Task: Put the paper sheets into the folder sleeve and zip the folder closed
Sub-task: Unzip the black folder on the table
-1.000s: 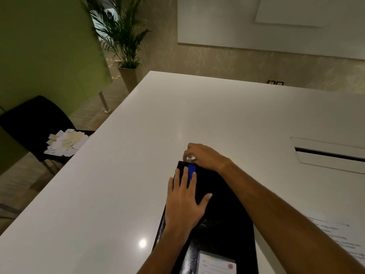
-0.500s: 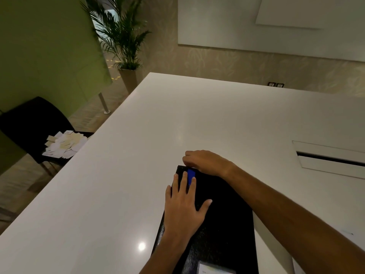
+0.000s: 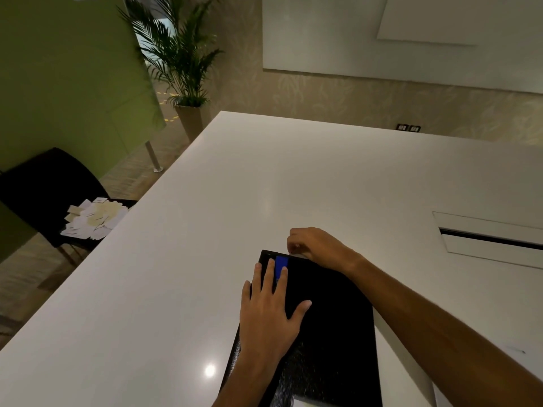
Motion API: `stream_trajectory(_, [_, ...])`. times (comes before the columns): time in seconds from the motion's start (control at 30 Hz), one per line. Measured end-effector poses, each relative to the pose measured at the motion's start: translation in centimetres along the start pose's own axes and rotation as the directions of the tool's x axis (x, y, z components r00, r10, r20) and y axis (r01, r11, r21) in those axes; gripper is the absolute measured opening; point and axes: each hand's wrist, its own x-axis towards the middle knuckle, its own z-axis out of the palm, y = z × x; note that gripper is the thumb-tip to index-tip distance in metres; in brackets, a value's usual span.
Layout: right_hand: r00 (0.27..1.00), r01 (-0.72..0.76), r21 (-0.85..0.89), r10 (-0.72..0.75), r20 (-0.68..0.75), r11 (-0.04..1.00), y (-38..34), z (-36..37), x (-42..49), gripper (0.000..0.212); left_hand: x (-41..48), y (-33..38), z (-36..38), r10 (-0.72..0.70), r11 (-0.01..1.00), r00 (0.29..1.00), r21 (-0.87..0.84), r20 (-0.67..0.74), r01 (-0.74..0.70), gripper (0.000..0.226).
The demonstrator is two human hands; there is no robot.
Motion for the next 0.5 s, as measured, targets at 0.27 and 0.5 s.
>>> stream_trajectory(0.27, [0.994, -0.064, 0.064, 0.069, -0.079, 0.996, 2.5, 0.2, -4.2, 0.018, 0.0, -0.1, -0.2, -0.001, 1.000, 1.000, -0.007, 0.008, 0.001, 0.094])
stream_trajectory(0.5, [0.987, -0.085, 0.071, 0.094, -0.129, 0.994, 3.9, -0.1, -7.2, 0.014, 0.0, -0.1, -0.2, 0.002, 1.000, 1.000, 0.016, -0.005, -0.002, 0.094])
